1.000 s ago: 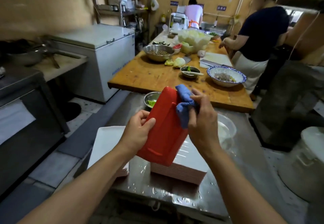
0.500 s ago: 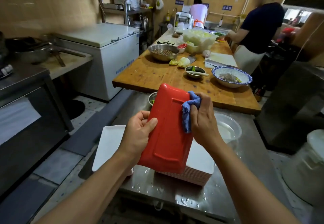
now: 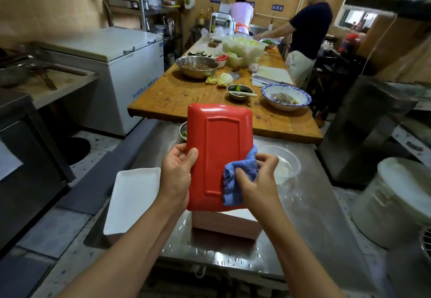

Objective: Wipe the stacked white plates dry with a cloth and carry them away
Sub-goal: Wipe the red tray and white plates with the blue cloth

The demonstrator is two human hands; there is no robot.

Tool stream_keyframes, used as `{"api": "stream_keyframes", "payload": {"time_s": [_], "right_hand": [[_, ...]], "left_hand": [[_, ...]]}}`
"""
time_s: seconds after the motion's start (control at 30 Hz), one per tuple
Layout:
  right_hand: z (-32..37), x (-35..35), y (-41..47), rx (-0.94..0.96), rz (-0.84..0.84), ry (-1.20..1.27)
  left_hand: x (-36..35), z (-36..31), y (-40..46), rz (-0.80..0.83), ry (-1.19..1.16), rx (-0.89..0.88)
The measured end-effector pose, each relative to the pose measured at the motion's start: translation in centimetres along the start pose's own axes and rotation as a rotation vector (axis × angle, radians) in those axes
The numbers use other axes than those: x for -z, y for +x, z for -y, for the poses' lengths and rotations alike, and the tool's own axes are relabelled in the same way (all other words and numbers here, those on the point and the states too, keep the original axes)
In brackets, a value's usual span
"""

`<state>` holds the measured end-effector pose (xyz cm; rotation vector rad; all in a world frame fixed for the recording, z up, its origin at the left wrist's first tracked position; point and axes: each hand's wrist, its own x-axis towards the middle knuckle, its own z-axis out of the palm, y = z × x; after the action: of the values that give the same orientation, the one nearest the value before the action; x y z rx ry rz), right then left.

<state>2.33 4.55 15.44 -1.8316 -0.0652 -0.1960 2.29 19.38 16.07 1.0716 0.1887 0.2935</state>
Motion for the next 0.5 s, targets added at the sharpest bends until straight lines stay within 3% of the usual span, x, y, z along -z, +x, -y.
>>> {"api": "stream_keyframes", "payload": {"time_s": [0.1, 0.27, 0.4, 0.5], "right_hand": [[0.2, 1.0, 0.9, -0.102, -0.02, 0.09], [0.1, 1.8, 1.3, 0.027, -0.077, -0.076], [0.4, 3.2, 1.4, 0.09, 0.052, -0.204], [1.2, 4.2, 1.3, 0.163, 0.186, -0.351]], "left_hand": [[0.0, 1.1, -0.3, 0.052, 0.094, 0.021], [1.1, 0.9, 0.4, 0.138, 0.461, 0.088], [1.4, -2.4, 1.1, 0.126, 0.799, -0.223], [0.1, -5.0, 2.1, 0.275, 1.064, -0.398]]}}
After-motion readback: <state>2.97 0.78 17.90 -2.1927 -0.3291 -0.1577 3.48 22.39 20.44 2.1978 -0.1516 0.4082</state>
